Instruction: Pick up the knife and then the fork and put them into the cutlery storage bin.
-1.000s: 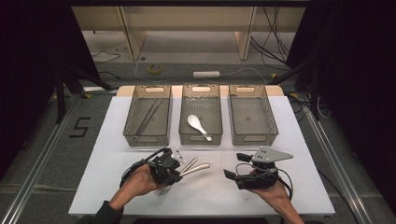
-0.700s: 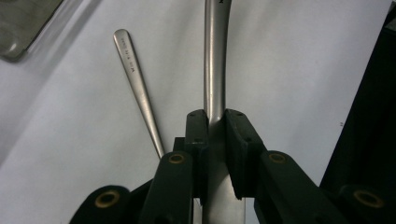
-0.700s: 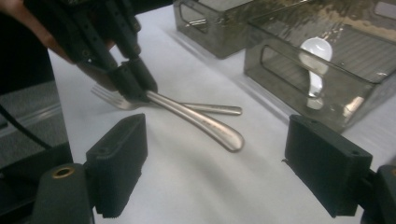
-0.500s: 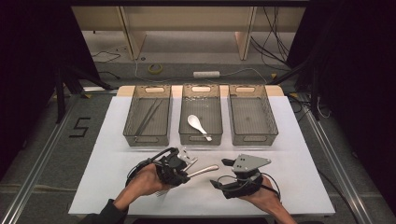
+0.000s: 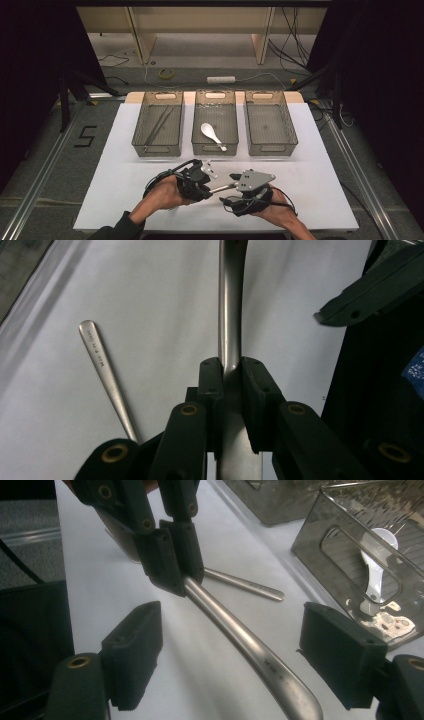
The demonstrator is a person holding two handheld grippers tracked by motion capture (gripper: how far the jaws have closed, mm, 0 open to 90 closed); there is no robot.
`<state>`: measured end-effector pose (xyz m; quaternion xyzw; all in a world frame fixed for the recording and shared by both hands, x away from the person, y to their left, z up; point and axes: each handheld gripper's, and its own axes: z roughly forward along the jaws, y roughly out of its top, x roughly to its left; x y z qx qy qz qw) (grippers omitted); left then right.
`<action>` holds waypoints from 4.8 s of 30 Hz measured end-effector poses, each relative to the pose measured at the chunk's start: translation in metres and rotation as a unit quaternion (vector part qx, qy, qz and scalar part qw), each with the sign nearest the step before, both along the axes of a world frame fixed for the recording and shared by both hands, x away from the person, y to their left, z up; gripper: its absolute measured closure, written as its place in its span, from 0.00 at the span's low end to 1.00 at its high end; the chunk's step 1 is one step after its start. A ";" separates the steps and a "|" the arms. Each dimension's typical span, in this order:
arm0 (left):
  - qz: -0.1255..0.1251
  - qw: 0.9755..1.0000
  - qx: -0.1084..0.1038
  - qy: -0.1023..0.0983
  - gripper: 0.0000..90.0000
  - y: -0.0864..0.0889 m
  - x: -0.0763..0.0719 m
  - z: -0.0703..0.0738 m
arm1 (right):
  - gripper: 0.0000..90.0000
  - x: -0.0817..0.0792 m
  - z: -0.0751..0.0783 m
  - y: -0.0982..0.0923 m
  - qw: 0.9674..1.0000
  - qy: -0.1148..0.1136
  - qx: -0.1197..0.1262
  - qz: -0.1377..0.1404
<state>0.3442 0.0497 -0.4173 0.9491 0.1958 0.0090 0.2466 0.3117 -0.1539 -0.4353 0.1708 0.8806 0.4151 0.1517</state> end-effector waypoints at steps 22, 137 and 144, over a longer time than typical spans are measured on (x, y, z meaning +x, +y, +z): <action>-0.037 0.999 0.005 0.017 0.88 -0.009 -0.010 0.006 | 0.57 -0.007 -0.013 0.015 0.993 -0.052 -0.096 0.043; 0.217 0.941 -0.222 -0.134 0.17 0.083 -0.006 -0.005 | 0.90 0.158 0.053 -0.084 0.965 0.035 -0.023 -0.260; 0.224 0.940 -0.223 -0.130 0.17 0.086 -0.004 -0.007 | 0.90 0.178 0.049 -0.085 0.955 0.055 -0.017 -0.290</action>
